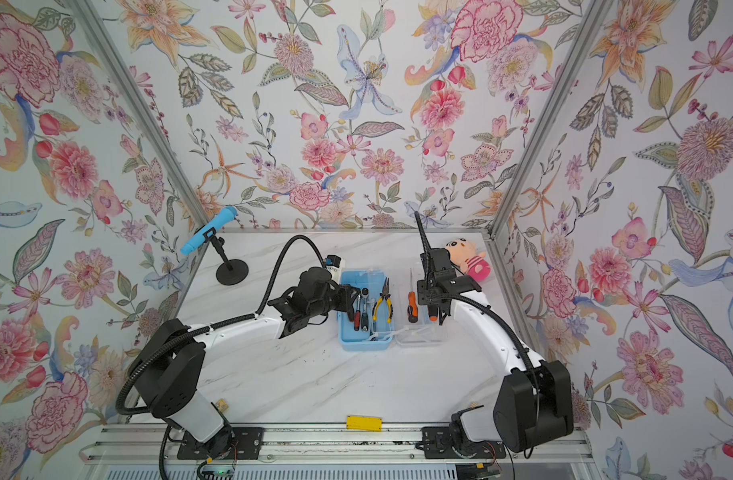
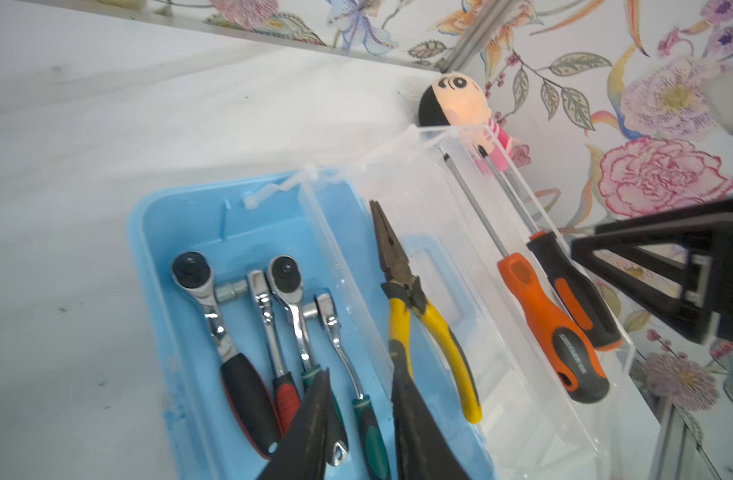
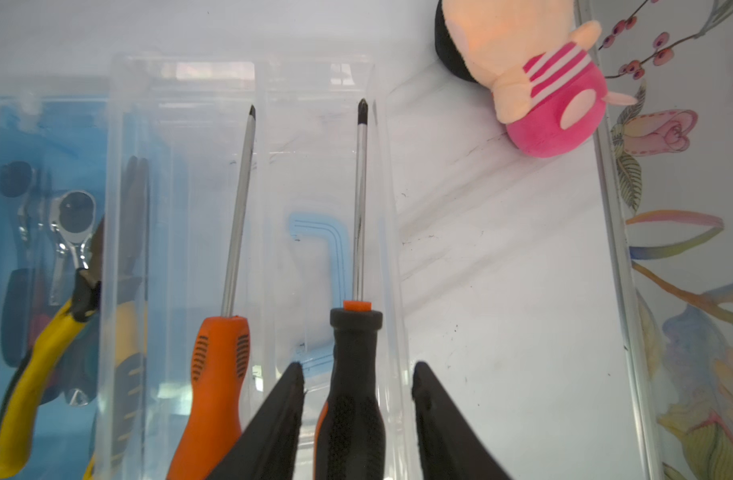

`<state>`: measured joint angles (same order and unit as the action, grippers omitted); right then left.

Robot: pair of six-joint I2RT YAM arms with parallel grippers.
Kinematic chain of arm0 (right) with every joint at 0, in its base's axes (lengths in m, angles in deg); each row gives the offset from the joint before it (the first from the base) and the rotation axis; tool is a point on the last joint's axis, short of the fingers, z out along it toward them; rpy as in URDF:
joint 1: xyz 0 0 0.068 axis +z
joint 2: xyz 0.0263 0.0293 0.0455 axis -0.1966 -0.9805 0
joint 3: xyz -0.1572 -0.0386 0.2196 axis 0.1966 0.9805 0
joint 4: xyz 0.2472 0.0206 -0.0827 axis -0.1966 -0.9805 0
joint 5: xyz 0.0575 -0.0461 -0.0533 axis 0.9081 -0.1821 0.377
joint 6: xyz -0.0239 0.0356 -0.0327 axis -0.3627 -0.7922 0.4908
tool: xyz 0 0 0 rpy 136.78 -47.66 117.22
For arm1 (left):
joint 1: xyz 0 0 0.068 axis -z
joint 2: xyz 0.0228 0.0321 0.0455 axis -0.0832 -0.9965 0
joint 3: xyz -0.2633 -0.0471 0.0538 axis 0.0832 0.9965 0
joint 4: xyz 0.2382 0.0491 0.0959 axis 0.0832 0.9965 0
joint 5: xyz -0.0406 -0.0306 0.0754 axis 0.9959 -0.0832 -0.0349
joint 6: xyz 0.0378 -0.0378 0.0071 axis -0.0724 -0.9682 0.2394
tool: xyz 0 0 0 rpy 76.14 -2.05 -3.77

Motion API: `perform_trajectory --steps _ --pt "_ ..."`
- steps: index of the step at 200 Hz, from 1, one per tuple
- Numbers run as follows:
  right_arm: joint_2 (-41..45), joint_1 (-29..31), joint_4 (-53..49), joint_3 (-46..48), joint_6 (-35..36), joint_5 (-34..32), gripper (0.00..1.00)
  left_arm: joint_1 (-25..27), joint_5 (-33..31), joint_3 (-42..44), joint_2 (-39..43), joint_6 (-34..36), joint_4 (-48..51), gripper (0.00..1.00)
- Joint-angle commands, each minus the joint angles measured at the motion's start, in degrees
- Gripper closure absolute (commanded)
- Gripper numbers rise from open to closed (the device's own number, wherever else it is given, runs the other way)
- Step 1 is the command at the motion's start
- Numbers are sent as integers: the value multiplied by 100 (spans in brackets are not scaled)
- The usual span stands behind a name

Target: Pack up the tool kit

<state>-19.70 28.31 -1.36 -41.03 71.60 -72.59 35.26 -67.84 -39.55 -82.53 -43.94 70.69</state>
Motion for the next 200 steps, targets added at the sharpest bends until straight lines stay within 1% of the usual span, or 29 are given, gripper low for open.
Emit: perform_trajectory --steps 1,14,30,38,58,65,97,113,129,168,200 --pt "875 -257 -23 76 -698 145 55 -476 -318 -5 210 469 630 71" --pt "1282 -437 35 372 -1007 497 55 -658 -308 -13 203 580 810 70" --pt "1771 -571 30 761 -1401 741 54 -746 -353 47 208 662 1001 70" --pt "2017 -622 31 967 -1601 826 52 -751 -368 137 251 672 1086 69" --pt "2576 -694 20 1508 -2030 895 48 -751 -351 618 428 583 1083 67" --pt "2741 -725 14 1680 -2162 929 46 -747 -352 816 704 540 1062 66" --pt "3229 -870 -36 2342 -2658 1168 45 -751 -454 1582 1191 470 1085 64" --pt "3259 -927 -31 2602 -2753 1207 45 -750 -276 1806 1312 458 908 64" --pt "3206 -1022 103 2827 -2756 1351 45 -751 -109 1857 1305 435 687 62" --pt "2998 -1383 532 3190 -2698 1709 46 -751 192 1398 926 413 384 61" --pt "2823 -1623 905 3498 -2591 1978 50 -751 369 1203 730 284 129 60"
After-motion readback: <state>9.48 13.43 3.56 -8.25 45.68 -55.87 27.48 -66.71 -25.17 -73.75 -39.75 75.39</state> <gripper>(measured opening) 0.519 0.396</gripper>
